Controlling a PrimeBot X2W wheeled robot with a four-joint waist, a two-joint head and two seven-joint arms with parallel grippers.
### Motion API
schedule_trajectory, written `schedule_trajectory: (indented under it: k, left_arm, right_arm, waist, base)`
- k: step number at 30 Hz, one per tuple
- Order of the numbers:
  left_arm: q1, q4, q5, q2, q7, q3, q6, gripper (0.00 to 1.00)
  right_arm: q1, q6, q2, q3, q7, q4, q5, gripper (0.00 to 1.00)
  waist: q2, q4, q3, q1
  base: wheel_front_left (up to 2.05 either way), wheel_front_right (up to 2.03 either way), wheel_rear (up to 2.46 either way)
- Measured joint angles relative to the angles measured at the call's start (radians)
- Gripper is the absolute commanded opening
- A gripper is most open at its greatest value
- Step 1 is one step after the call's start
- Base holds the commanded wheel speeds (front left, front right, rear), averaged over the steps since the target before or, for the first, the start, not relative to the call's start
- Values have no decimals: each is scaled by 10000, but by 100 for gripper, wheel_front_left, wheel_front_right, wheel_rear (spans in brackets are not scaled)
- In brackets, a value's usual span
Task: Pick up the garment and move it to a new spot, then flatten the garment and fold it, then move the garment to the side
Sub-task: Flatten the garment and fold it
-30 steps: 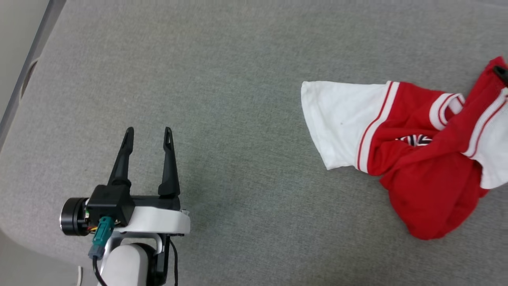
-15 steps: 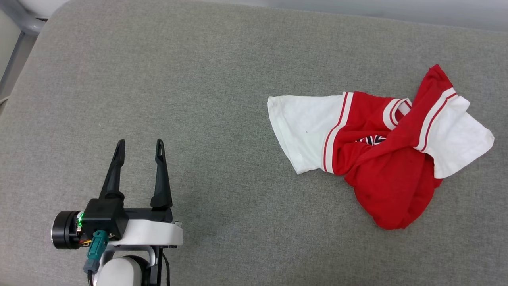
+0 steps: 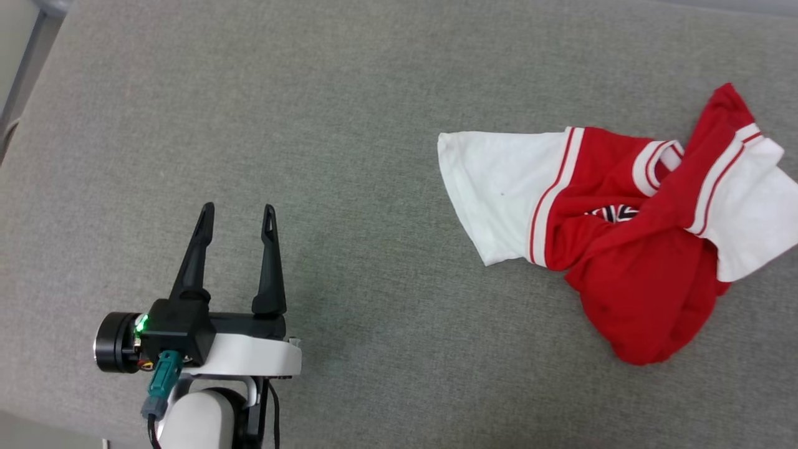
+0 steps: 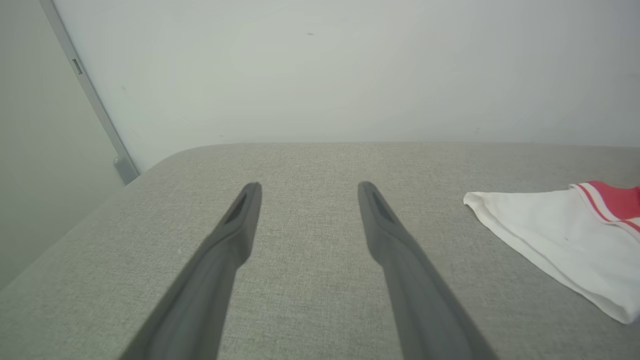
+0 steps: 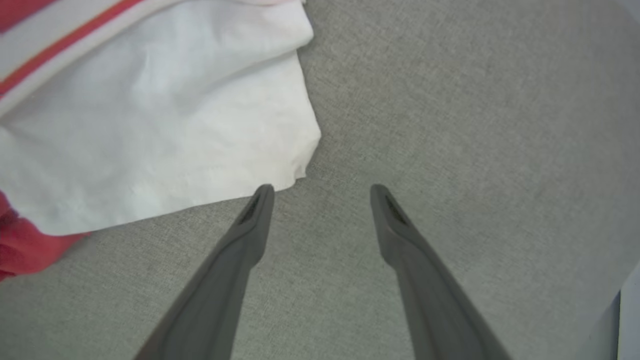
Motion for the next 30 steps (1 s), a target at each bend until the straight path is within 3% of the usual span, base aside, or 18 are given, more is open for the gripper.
schedule_trajectory:
  k: [7, 15, 16, 17, 25, 30]
  left_arm:
    - [-223, 67, -161, -2, 0, -128, 40, 100]
    - [-413, 127, -249, -2, 0, -221, 161, 100]
    - [-430, 128, -247, -2, 0, -207, 165, 100]
    - [-440, 148, -242, -2, 0, -188, 165, 100]
    - [-331, 253, -90, -6, -2, 17, 151, 100]
    - [61, 272, 6, 15, 0, 261, 138, 100]
  right_arm:
    - [11, -2, 514, 71, 506, 405, -700, 100]
    - [176, -6, 456, 255, 575, 665, -934, 100]
    - [176, -8, 462, 291, 520, 656, -940, 74]
    - [177, -10, 468, 357, 433, 623, -965, 0]
    - [367, 2, 876, 259, -1340, 462, -905, 0]
    - [1030, 0, 811, -148, -2535, -46, -750, 0]
  waist:
    - [0, 416, 564, 0]
    - [0, 624, 853, -2]
    - [0, 601, 842, -2]
    - [0, 574, 821, -3]
    - [0, 238, 262, 0]
    - [0, -66, -391, 0]
  base:
    - [0, 0, 0]
    - [0, 0, 0]
    - [0, 0, 0]
    - [0, 0, 0]
    - [0, 0, 0]
    - [0, 0, 0]
